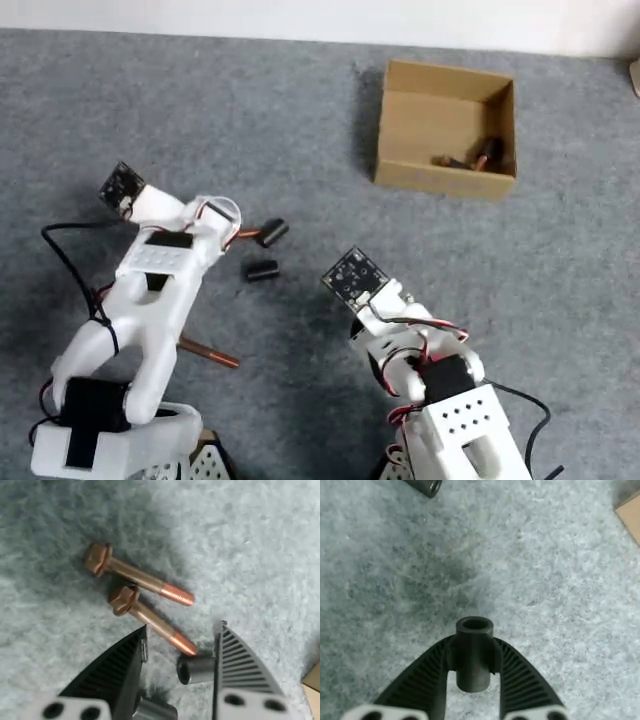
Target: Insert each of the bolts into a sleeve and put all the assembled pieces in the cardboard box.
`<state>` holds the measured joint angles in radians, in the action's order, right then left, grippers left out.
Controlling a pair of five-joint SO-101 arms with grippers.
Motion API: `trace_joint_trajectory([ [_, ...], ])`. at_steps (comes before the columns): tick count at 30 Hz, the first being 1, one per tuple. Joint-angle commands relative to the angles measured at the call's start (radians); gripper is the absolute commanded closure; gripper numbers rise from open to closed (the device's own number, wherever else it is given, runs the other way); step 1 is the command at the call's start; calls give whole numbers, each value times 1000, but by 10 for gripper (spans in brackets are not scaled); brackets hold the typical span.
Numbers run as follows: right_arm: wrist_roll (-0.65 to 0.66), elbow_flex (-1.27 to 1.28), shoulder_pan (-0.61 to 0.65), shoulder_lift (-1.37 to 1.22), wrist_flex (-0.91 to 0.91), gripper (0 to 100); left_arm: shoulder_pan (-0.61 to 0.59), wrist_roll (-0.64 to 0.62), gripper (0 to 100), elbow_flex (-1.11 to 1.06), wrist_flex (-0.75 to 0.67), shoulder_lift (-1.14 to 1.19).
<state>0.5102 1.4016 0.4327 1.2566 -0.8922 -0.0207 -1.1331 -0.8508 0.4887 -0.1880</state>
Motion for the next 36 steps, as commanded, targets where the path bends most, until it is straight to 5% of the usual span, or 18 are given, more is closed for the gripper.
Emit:
trace_joint_trajectory([
  [1,-9,-4,-12,13,25,995,-16,-6,793,-5,-12,-2],
  [11,-5,51,-13,13,87,995,-18,-6,793,4,-20,117],
  [29,-3,59,-10,13,88,995,-39,-49,795,262,196,351],
  [36,-3,59,-10,15,88,995,-39,-48,991,262,213,352],
])
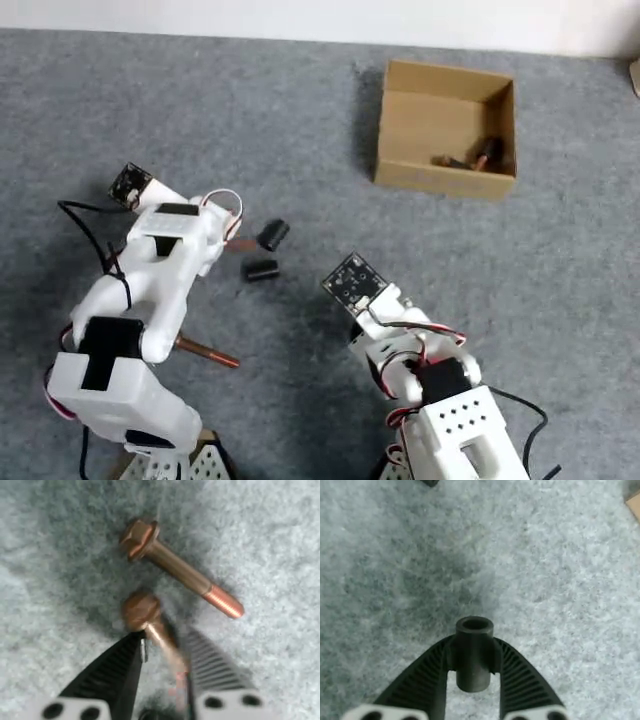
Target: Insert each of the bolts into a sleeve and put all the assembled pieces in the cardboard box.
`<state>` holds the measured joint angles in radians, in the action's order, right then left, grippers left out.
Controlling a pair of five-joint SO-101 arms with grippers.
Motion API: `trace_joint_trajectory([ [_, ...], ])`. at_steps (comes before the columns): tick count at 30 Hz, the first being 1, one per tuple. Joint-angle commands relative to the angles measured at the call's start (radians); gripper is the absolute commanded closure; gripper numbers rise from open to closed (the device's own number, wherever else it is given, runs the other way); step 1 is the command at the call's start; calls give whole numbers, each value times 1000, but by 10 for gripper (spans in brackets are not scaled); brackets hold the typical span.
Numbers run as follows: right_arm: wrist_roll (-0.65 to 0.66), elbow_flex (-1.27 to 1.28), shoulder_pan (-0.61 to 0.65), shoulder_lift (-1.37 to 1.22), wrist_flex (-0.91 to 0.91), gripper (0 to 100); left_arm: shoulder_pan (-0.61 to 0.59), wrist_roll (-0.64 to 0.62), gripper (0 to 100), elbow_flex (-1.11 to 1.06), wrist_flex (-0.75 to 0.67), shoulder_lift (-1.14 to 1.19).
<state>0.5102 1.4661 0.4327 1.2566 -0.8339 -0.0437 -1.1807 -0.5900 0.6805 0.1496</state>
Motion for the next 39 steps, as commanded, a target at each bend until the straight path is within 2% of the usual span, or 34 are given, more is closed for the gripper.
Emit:
trace_joint_trajectory([
  [1,-3,-5,-10,15,30,995,-16,0,973,1,21,15],
  [6,-3,-5,-10,15,30,995,-7,3,993,2,28,5],
  [8,-3,-5,-10,15,30,995,16,49,993,16,58,4],
  [13,-3,-5,-10,18,30,995,82,252,994,160,301,4],
  [17,-3,-4,-10,18,30,995,134,565,995,325,532,4],
  [19,-3,-4,-10,19,30,995,156,666,995,418,621,4],
  [28,-9,-4,-10,22,30,994,200,859,995,814,882,-12],
  [31,-11,-2,-15,65,27,994,209,971,995,905,956,-85],
  [34,-11,45,-15,183,22,994,214,1030,995,935,1000,-214],
  [39,-11,93,-15,499,-139,994,213,1046,995,776,1033,-469],
])
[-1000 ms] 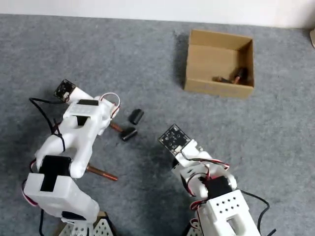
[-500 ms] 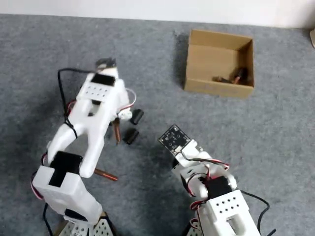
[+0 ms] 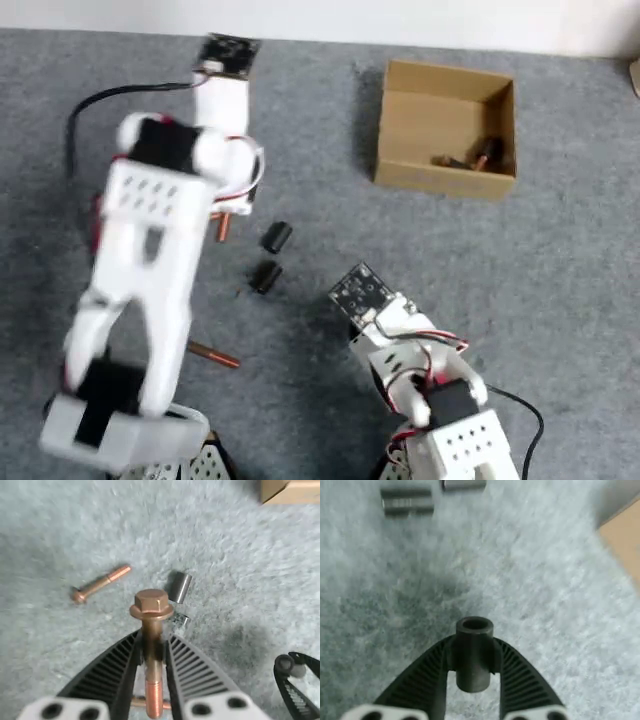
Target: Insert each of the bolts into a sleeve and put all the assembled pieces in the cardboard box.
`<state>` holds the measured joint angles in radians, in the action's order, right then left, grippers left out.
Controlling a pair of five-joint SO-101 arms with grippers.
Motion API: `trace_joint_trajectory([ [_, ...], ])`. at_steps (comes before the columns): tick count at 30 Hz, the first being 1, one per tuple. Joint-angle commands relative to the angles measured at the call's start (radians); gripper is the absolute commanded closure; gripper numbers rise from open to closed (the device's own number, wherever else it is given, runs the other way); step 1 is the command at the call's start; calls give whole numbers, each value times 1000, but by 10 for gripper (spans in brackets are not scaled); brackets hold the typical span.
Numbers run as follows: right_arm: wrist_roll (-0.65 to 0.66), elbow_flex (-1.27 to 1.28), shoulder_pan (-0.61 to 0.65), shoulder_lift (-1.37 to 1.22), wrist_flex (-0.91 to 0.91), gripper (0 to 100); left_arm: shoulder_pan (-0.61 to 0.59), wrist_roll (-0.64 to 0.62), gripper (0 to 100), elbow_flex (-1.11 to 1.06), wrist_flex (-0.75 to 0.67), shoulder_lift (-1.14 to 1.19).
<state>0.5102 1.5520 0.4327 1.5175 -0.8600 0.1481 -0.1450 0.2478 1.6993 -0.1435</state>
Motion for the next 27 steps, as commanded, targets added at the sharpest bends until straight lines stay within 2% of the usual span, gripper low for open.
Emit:
trace_joint_trajectory([
  [1,-11,10,-15,315,-154,994,19,11,995,-124,11,-242],
  [6,-80,4,-15,292,-203,994,22,14,995,-495,-109,-613],
  [11,-104,-8,-1,323,-179,994,22,158,995,-917,-301,-1081],
  [18,-175,-120,179,320,-133,994,30,195,995,-1388,-601,-1609],
  [20,-193,-143,206,320,-82,994,81,193,995,-1463,-680,-1693],
  [22,-216,-156,208,320,-12,994,143,137,995,-1498,-789,-1695],
  [27,-244,-107,209,320,140,994,189,-204,995,-1612,-1215,-1658],
])
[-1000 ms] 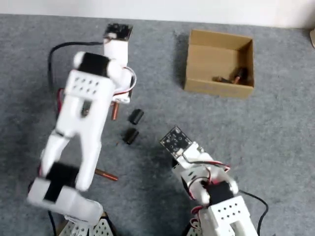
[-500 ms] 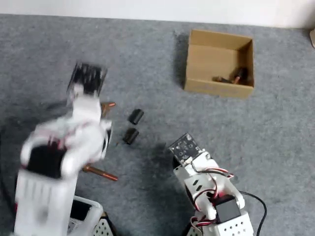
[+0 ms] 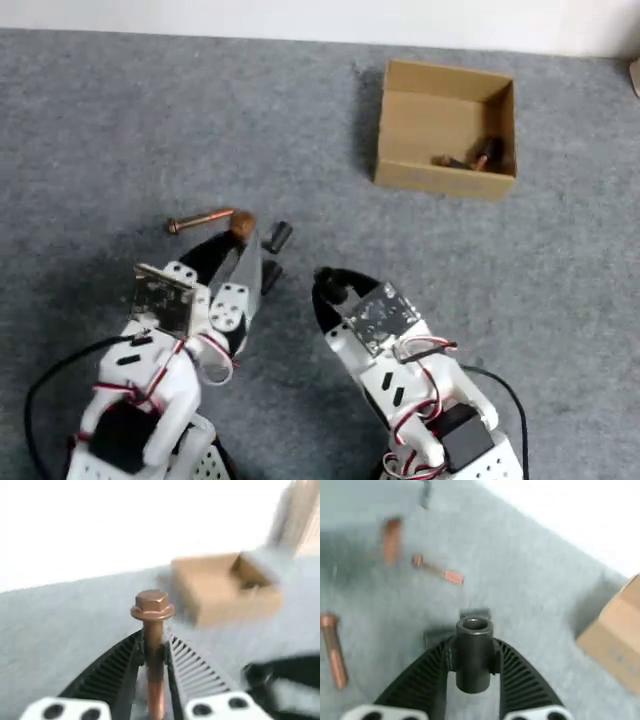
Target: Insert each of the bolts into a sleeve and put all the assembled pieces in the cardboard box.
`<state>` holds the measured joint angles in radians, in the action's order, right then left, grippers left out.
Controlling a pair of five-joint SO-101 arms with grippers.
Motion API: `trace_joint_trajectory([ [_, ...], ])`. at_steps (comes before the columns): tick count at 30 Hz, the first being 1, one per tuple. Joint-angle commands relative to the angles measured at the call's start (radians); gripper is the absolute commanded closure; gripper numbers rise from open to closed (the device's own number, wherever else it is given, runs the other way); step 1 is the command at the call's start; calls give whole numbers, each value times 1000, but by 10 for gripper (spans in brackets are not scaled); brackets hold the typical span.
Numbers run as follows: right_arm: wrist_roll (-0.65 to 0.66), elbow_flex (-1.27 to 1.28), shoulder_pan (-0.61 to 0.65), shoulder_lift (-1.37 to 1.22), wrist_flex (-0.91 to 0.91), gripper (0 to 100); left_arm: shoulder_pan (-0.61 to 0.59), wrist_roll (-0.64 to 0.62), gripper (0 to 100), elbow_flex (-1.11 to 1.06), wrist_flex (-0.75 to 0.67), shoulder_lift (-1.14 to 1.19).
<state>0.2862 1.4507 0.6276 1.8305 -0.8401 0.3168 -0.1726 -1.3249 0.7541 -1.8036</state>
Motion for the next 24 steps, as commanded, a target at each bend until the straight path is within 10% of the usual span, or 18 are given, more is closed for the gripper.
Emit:
trace_joint_trajectory([
  [1,-23,15,16,7,137,994,21,-232,995,-74,-341,1],
  [24,-18,122,-74,7,185,994,259,-397,994,-249,-433,-1],
])
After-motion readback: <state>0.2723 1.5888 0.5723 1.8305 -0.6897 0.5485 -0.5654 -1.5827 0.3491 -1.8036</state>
